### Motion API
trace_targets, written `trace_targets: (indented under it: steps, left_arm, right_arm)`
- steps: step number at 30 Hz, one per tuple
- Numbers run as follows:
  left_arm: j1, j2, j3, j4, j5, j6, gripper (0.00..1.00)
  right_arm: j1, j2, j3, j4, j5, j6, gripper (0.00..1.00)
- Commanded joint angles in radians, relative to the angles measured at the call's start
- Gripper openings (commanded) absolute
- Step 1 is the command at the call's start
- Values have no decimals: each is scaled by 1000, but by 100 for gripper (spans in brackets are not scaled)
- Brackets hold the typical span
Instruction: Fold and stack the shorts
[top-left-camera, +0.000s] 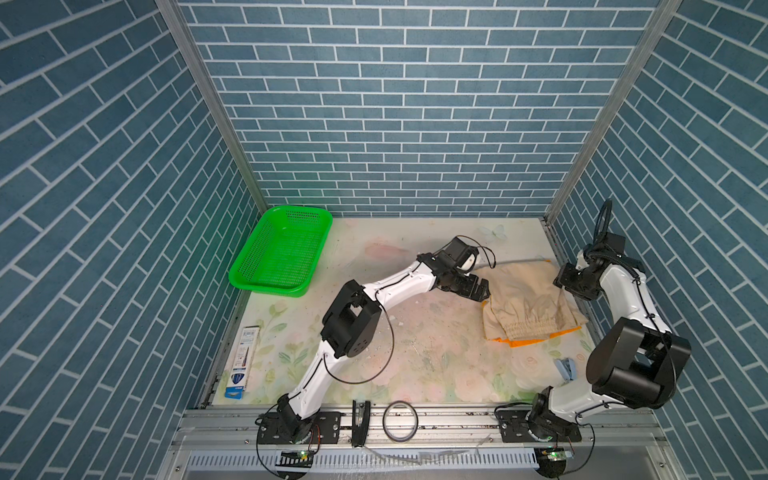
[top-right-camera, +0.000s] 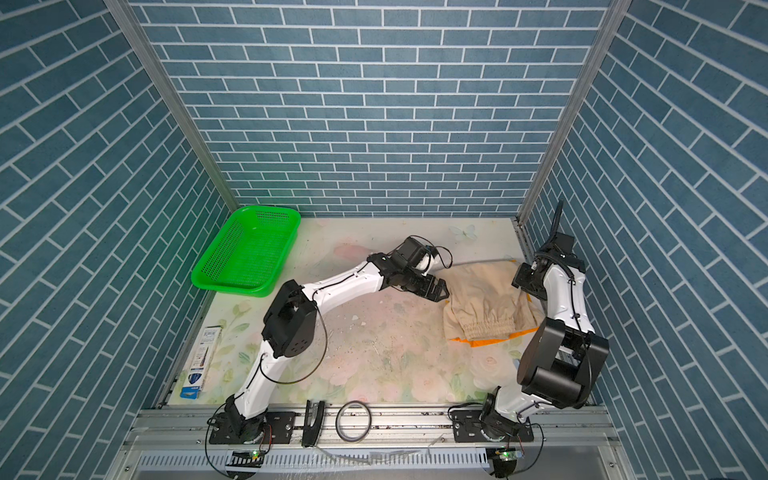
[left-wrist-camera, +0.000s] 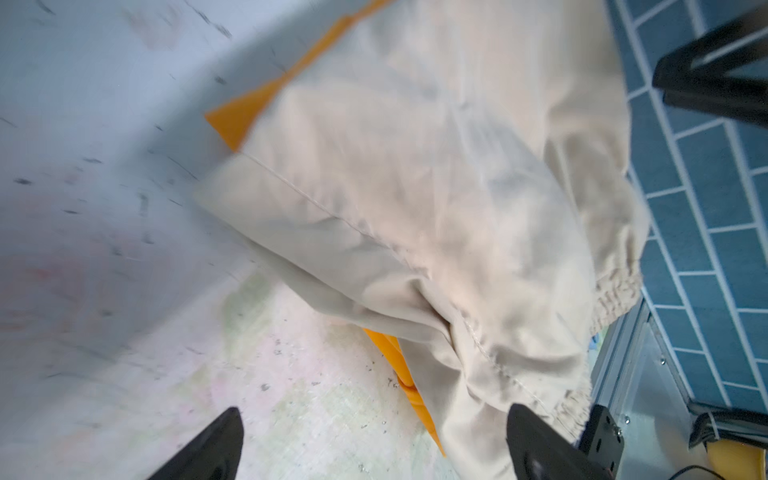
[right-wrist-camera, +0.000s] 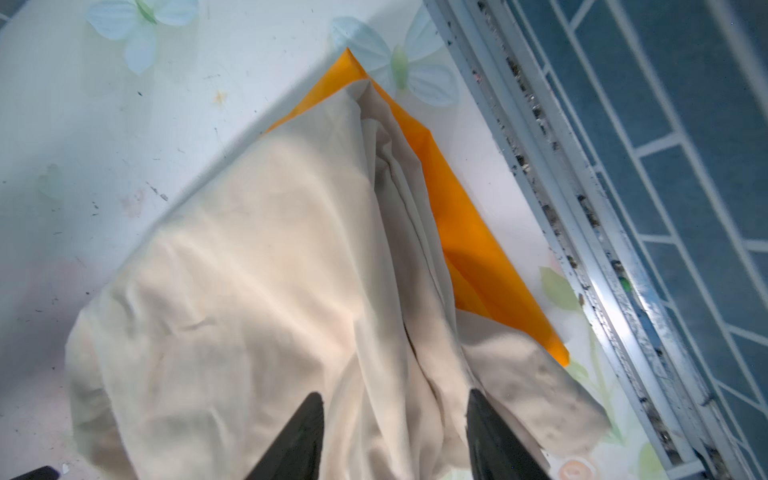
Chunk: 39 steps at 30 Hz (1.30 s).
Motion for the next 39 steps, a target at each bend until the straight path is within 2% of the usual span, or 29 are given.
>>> trace_targets:
  steps: [1, 3, 6, 8, 9, 10, 11, 13, 15, 18, 21, 23, 29, 39]
  left_arm:
    - [32, -91, -124, 41, -23, 19, 100]
    - [47, -162, -240, 107, -21, 27, 100]
    - [74, -257, -377, 157, -35, 21, 100]
    - [93, -315, -454, 170, -33, 21, 99]
    - [102, -347, -492, 169, -35, 23, 98]
    - [109, -377, -525, 167, -39, 27, 96]
    - [117, -411, -562, 161, -47, 31, 95]
    - [131, -478, -629, 136, -69, 35, 87]
    - [142, -553, -702, 124, -88, 37, 73]
    - [149, -646, -795, 132, -120, 33, 50]
    - [160, -709, -864, 147, -118, 31, 33]
    - [172, -740, -901, 159, -114, 22, 27]
    - [220, -797, -974, 173, -63, -4, 23]
    - [255, -816, -1016, 169, -83, -23, 23]
  right_arm:
    - [7, -94, -9, -103, 2, 66, 55]
    - [24, -155, -58, -126, -18, 100, 54]
    - [58, -220, -164, -148, -31, 136, 46]
    - [85, -240, -226, -180, -13, 155, 34]
    - [104, -253, -257, -187, -12, 166, 20]
    - [122, -262, -287, -191, -16, 171, 13]
    - [140, -268, -319, -199, -20, 177, 11]
    - [162, -276, -367, -227, -4, 195, 7]
    - [188, -297, -405, -249, -2, 222, 0]
    - [264, -320, -410, -278, 11, 292, 0]
    - [299, -303, -424, -249, 8, 340, 0]
    - [303, -270, -445, -210, 6, 344, 0]
    - [304, -143, -474, -112, 34, 344, 0]
    - [302, 73, -406, 55, 104, 283, 0]
